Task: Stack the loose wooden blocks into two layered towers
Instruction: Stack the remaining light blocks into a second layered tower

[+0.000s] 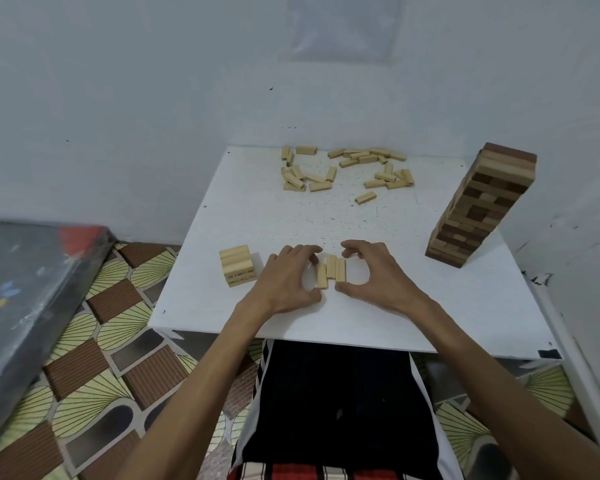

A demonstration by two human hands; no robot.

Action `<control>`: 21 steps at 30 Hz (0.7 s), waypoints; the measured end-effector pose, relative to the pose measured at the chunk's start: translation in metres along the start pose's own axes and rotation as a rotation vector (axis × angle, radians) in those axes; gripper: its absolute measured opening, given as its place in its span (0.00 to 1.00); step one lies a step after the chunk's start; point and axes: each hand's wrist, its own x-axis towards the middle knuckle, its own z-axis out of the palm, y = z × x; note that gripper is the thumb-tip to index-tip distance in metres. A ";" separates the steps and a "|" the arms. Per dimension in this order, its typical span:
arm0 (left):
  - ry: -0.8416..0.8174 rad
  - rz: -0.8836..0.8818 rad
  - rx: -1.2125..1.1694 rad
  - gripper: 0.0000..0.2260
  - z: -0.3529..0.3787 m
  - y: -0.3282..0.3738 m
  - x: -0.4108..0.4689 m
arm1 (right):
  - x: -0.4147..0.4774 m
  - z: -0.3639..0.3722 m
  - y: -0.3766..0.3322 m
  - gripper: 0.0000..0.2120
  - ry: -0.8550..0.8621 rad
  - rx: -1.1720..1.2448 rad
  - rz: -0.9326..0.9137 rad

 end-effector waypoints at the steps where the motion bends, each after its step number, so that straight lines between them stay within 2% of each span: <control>1: 0.007 0.000 -0.017 0.33 0.000 0.000 0.001 | 0.000 0.000 0.001 0.36 0.015 0.022 0.000; 6: 0.044 0.007 -0.089 0.30 0.003 -0.003 0.004 | 0.003 -0.001 0.001 0.35 0.074 0.094 0.000; 12: 0.070 -0.010 -0.069 0.30 0.003 -0.006 0.010 | 0.007 -0.004 0.003 0.37 0.036 0.046 -0.031; 21: 0.063 -0.004 -0.124 0.31 0.003 -0.007 0.017 | 0.014 0.001 0.008 0.36 0.056 0.065 -0.055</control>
